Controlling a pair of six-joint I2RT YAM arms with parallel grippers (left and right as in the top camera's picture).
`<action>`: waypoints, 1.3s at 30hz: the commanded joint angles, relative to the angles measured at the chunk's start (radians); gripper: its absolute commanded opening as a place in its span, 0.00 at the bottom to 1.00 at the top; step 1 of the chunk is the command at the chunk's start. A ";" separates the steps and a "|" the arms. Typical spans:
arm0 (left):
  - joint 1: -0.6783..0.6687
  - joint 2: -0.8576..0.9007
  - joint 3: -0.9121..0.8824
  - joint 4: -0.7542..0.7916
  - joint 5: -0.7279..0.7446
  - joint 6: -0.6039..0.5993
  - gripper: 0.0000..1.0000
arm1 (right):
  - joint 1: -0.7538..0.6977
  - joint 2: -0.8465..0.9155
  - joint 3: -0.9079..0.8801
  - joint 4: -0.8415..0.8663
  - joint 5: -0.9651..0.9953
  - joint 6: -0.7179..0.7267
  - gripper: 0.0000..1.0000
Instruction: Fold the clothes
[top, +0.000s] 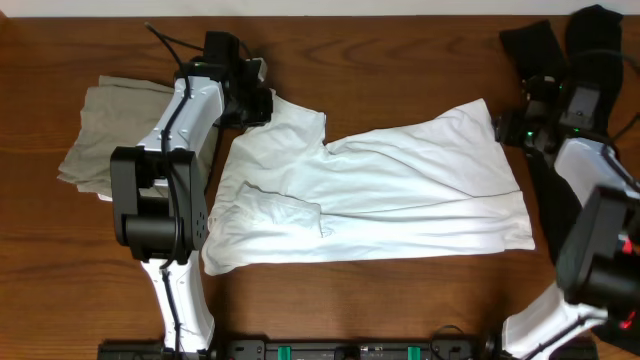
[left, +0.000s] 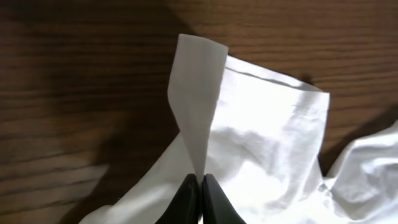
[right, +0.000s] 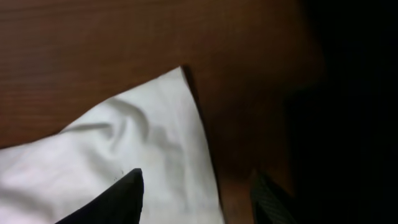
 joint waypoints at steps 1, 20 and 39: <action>-0.006 -0.018 0.023 -0.010 0.025 -0.009 0.06 | 0.023 0.082 0.005 0.061 -0.048 -0.005 0.57; -0.042 -0.018 0.023 -0.008 0.024 -0.008 0.06 | 0.069 0.183 0.005 0.309 -0.026 0.010 0.66; -0.041 -0.018 0.023 -0.008 0.024 -0.008 0.06 | 0.085 0.261 0.014 0.367 -0.024 0.109 0.01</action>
